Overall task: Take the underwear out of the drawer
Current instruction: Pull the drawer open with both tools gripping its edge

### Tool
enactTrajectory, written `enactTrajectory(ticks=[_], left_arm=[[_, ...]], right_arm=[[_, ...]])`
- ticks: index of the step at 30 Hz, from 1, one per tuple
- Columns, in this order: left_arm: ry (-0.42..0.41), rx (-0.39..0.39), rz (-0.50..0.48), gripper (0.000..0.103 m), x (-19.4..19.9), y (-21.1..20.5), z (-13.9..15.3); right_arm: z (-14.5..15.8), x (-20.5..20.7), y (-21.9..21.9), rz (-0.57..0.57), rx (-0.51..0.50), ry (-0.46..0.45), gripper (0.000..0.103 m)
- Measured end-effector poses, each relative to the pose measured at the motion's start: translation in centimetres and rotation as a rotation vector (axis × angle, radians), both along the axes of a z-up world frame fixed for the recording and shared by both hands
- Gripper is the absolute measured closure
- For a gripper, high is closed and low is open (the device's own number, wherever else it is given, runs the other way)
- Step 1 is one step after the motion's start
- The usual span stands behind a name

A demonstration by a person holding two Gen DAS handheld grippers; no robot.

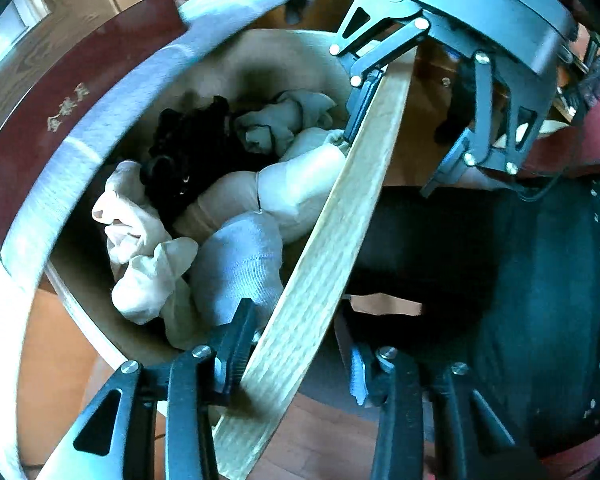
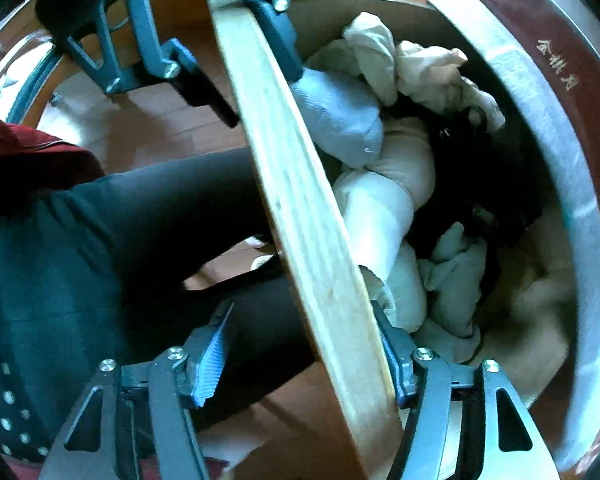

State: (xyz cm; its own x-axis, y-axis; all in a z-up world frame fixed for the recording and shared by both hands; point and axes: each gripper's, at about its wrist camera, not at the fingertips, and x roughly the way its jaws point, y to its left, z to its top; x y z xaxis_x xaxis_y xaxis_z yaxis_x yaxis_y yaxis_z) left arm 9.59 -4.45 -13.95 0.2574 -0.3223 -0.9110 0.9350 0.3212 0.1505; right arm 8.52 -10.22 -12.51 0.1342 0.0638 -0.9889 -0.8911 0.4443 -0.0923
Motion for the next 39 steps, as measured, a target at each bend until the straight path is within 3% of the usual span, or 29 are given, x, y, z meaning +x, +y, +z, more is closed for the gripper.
enactTrajectory(ticks=[3, 8, 12, 16, 20, 26, 30, 34, 39], left_arm=[[0.013, -0.005, 0.002, 0.064, -2.2, 0.2, -0.1], [0.033, -0.008, 0.002, 0.066, -4.3, 1.0, -0.1], [0.034, -0.016, 0.027, 0.065, -3.4, 1.2, 1.5], [0.026, -0.027, 0.053, 0.064, -3.5, 0.8, 0.2], [0.021, -0.04, 0.074, 0.062, -3.4, 1.2, 1.1], [-0.001, -0.042, 0.083, 0.06, -4.0, 1.0, 0.5], [0.0, -0.029, 0.078, 0.06, -4.0, 0.9, 0.7], [-0.001, -0.027, 0.075, 0.06, -4.0, 0.9, 0.6], [0.017, -0.035, 0.077, 0.061, -4.0, 0.9, 0.7]], right_arm=[[0.1, -1.8, 0.2, -0.029, 0.01, 0.017, 0.041], [-0.3, -5.3, 0.7, 0.028, 0.0, 0.049, 0.041], [-0.4, -6.2, 0.8, 0.012, 0.01, 0.058, 0.041], [0.2, -6.0, 0.3, -0.018, 0.038, 0.044, 0.041], [1.0, -5.0, -0.1, -0.05, 0.078, 0.024, 0.04], [0.4, -6.4, -0.4, -0.016, 0.102, -0.014, 0.032], [0.8, -6.5, -1.0, -0.018, 0.085, -0.039, 0.045], [-0.8, -5.9, -2.0, -0.06, -0.051, -0.068, 0.062], [-0.4, -5.8, -2.4, -0.121, -0.06, -0.059, 0.062]])
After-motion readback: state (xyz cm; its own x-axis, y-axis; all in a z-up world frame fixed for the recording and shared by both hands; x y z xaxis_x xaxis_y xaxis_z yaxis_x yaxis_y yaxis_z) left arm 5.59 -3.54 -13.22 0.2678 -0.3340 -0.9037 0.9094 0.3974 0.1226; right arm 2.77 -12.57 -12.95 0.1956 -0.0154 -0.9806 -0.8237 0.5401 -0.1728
